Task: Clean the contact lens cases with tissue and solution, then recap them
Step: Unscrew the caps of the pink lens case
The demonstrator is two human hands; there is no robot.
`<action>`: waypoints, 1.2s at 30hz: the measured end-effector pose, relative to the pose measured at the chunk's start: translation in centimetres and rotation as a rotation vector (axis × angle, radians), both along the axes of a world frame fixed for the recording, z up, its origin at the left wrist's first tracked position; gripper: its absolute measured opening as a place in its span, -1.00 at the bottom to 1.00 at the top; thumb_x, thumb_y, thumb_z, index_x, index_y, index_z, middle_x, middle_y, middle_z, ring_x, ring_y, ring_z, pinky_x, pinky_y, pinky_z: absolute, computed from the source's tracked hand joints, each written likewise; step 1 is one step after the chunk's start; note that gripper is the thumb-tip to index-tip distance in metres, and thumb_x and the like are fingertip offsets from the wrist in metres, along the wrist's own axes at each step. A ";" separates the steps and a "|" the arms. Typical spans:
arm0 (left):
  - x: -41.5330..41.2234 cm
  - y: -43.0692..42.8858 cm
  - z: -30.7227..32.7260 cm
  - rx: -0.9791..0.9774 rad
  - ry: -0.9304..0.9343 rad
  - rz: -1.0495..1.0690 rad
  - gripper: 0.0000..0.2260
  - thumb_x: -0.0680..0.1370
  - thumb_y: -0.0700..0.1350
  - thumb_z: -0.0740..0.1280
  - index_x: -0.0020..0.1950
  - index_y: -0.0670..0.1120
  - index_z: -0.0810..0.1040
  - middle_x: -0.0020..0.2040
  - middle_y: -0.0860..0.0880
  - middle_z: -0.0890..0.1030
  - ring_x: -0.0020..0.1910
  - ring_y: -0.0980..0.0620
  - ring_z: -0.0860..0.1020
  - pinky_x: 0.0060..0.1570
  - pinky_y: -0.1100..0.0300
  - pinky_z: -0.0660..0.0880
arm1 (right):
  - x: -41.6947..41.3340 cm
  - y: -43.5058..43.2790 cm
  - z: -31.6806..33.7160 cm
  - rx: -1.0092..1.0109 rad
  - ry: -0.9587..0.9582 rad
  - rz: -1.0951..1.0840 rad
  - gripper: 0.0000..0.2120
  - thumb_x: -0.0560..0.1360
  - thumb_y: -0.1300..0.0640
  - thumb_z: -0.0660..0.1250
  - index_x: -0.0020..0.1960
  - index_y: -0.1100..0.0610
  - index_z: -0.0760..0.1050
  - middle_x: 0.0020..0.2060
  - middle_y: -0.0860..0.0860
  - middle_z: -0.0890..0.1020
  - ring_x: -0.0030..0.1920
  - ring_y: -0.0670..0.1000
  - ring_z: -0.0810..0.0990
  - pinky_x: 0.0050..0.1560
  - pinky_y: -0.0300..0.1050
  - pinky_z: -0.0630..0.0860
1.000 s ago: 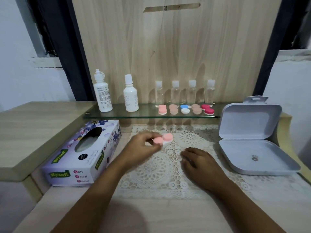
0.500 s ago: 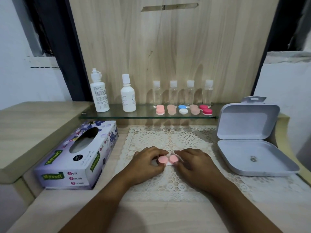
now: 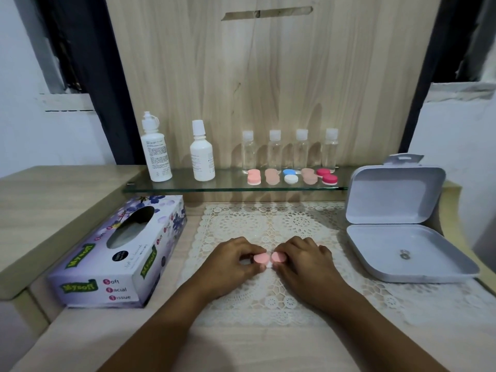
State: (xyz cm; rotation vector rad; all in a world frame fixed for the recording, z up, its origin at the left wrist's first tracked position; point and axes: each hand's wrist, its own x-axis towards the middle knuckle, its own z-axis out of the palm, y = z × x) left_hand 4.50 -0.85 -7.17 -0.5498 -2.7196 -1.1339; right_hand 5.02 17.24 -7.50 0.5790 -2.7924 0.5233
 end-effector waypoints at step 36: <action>-0.1 -0.1 -0.5 -0.086 0.109 -0.021 -0.73 0.52 0.02 0.33 0.20 0.02 0.55 0.02 0.17 0.48 0.07 0.22 0.44 0.10 0.32 0.37 | 0.1 0.3 -0.2 -0.075 0.031 0.011 -0.72 0.54 -0.11 0.15 0.20 -0.08 0.43 0.09 -0.16 0.46 0.12 -0.09 0.37 0.18 -0.07 0.23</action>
